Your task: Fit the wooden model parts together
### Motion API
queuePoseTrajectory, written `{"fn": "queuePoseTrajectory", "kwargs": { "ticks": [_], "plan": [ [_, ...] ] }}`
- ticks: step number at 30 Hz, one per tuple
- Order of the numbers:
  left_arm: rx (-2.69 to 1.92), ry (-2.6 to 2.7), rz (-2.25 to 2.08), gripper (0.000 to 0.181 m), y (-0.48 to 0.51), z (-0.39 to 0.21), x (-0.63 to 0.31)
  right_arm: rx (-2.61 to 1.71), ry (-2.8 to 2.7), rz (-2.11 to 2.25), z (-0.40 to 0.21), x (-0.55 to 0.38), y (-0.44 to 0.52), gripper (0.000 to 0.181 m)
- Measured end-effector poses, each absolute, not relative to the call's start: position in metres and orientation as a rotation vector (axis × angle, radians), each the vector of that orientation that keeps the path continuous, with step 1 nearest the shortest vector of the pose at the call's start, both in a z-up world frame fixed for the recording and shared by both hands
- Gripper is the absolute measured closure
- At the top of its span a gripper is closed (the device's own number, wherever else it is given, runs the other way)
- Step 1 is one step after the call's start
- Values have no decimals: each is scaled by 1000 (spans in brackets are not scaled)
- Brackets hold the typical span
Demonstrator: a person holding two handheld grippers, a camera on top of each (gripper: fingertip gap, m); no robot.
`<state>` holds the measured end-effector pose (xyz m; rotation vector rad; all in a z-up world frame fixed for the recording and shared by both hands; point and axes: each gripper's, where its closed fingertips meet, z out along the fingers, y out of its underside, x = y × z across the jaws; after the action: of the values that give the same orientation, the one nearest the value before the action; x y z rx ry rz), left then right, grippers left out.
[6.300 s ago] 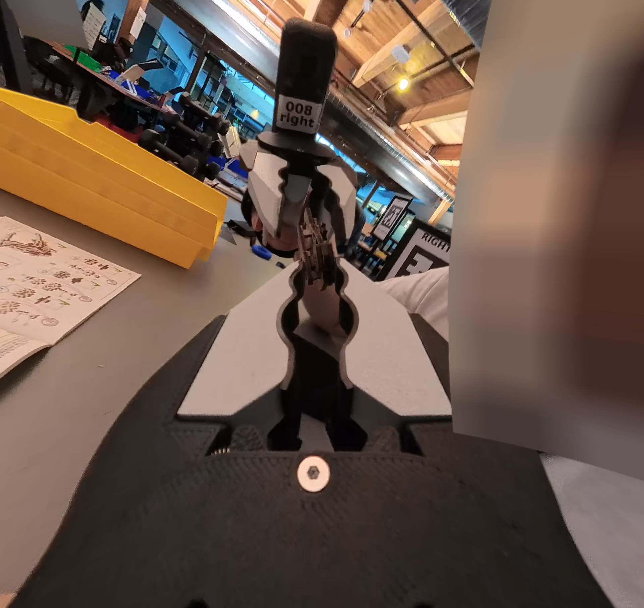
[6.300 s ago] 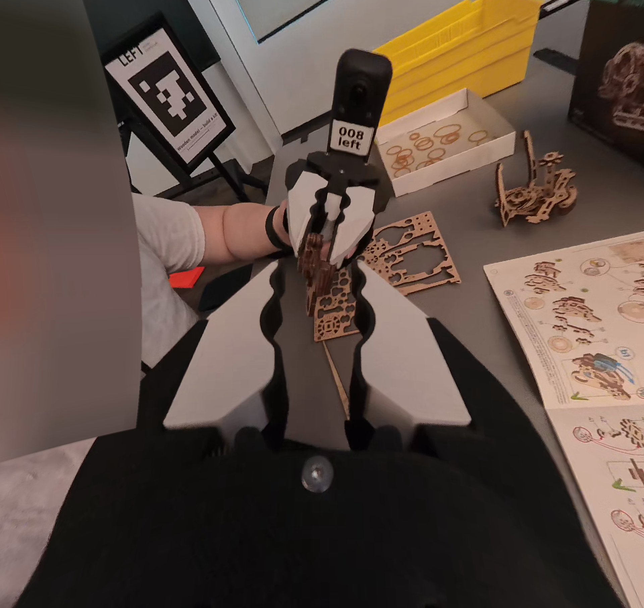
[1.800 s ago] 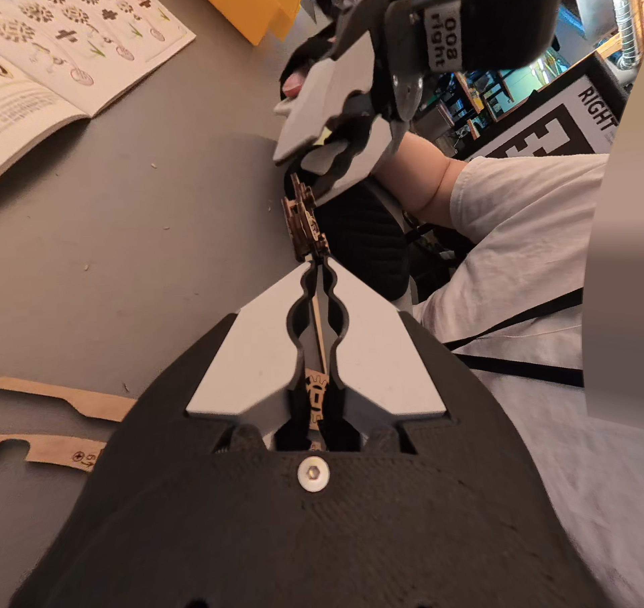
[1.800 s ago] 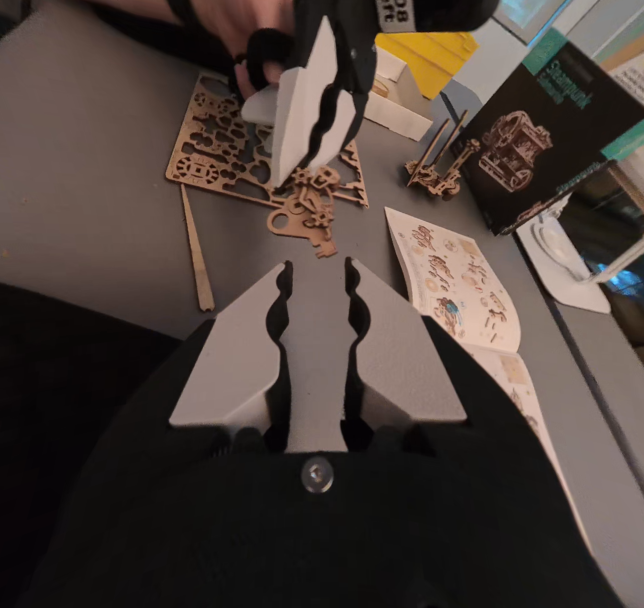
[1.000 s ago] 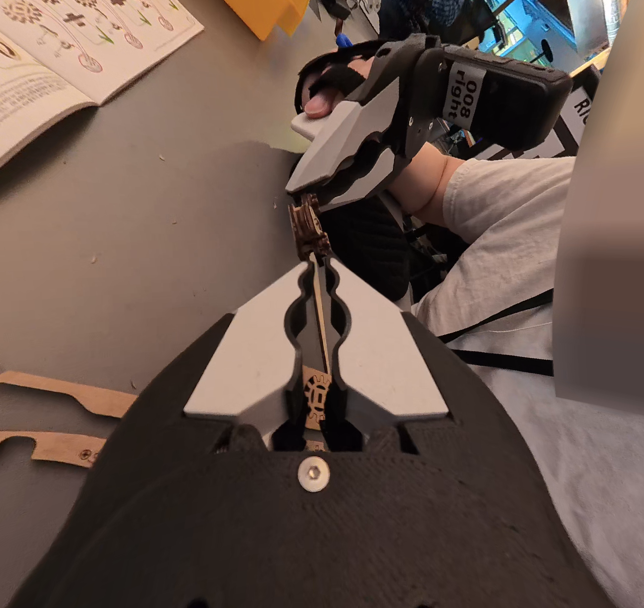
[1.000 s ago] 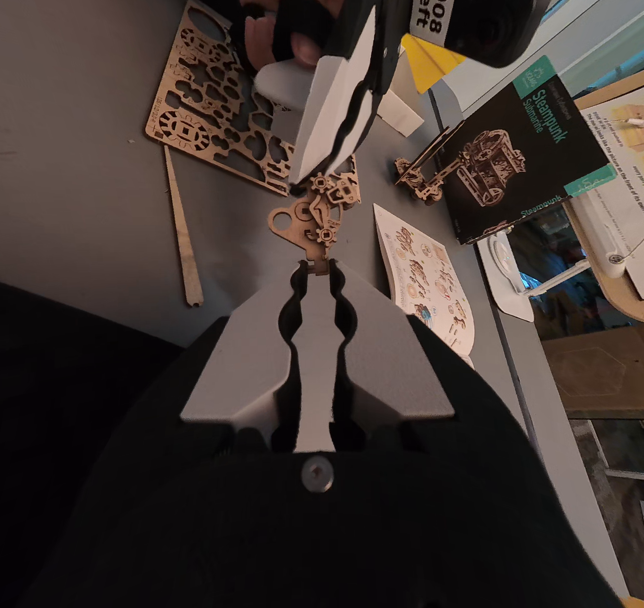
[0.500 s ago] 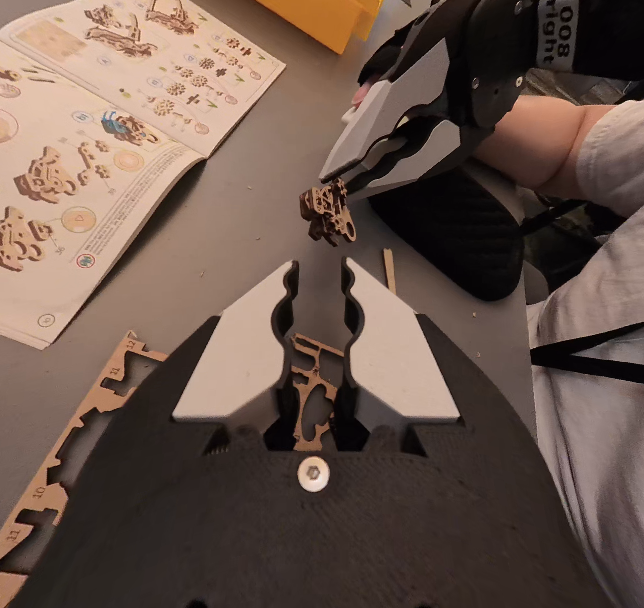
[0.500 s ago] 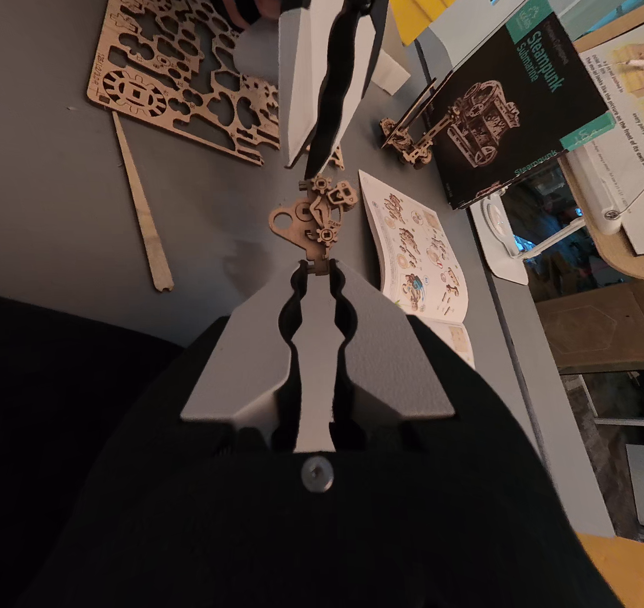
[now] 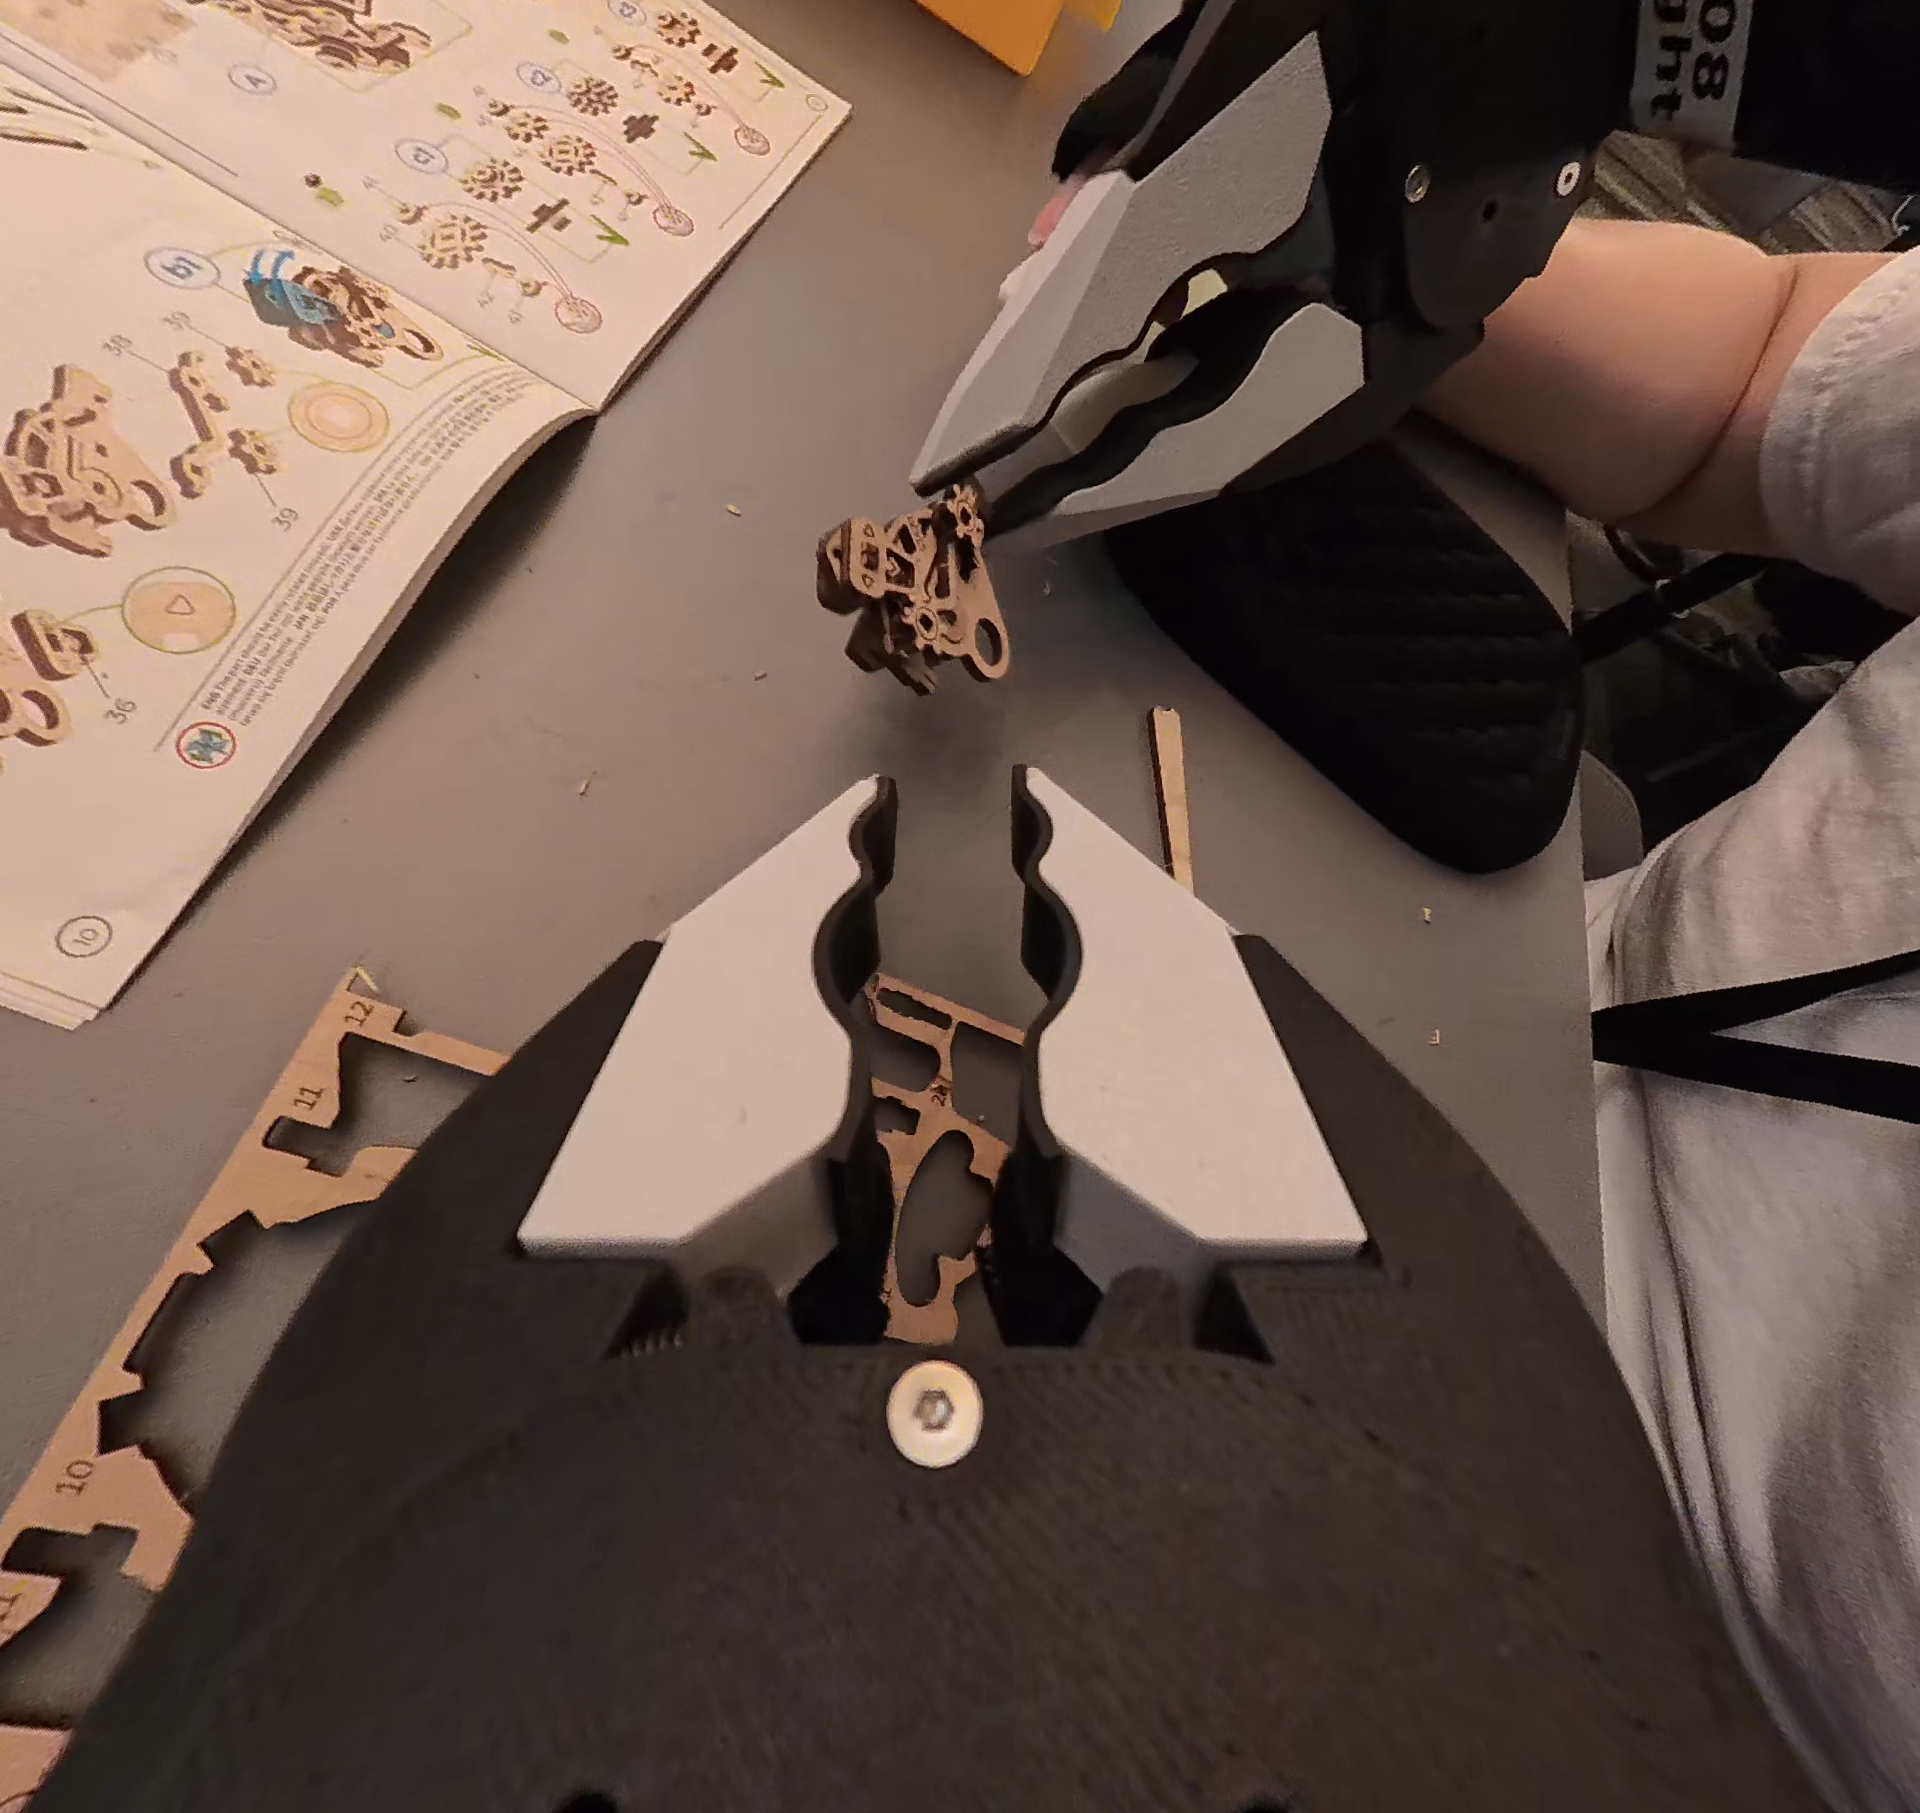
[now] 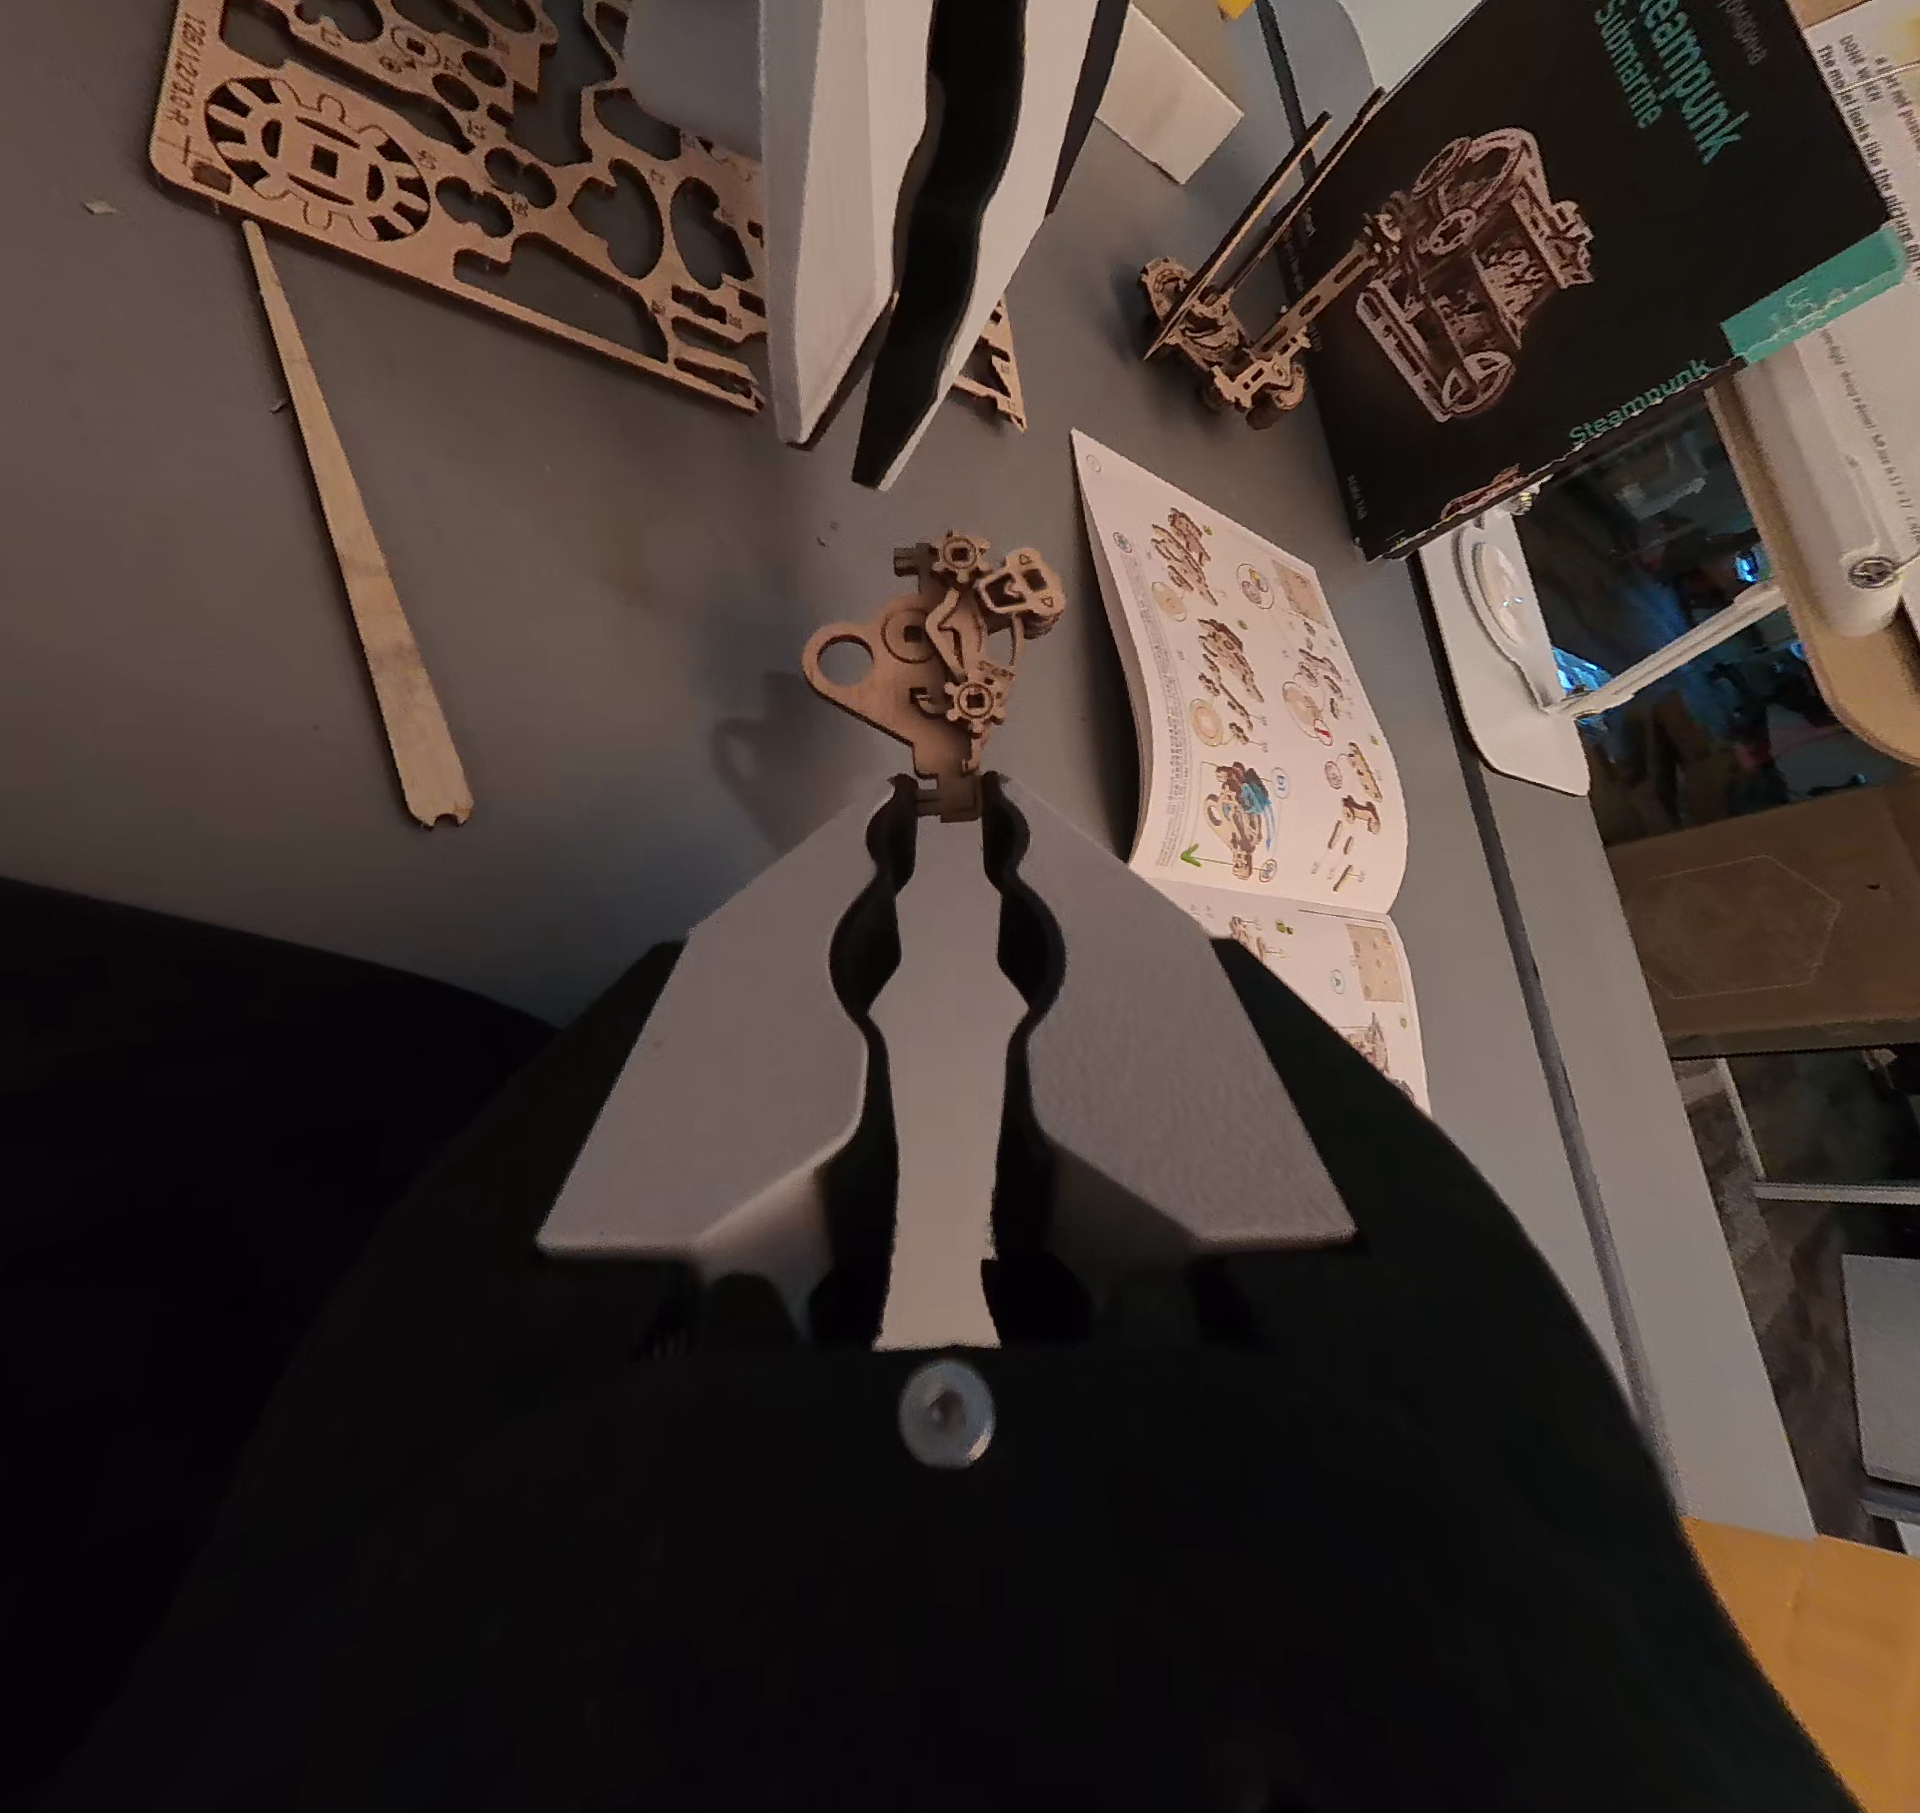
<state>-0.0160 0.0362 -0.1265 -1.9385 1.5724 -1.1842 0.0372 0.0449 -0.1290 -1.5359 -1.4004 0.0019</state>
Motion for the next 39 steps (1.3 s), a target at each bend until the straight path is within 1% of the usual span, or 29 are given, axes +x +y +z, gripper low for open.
{"fn": "queuePoseTrajectory", "kwargs": {
  "ticks": [15, 22, 31, 33, 39],
  "plan": [
    [-1943, 1580, -1166, 161, 37, -129, -16, -1548, -1282, 139, -115, 40, 48, 171],
    [-1943, 1584, -1171, 161, 36, -129, -16, -1586, -1169, 338, -106, 40, 48, 171],
    [-1938, 1569, -1194, 161, 35, -125, -16, -1610, -1102, 470, -102, 42, 49, 171],
    [-1937, 1566, -1200, 161, 35, -125, -16, -1622, -1096, 552, -102, 37, 45, 171],
    [-1940, 1572, -1197, 161, 34, -126, -16, -1662, -906, 1048, -86, 31, 35, 171]
  ]
}}
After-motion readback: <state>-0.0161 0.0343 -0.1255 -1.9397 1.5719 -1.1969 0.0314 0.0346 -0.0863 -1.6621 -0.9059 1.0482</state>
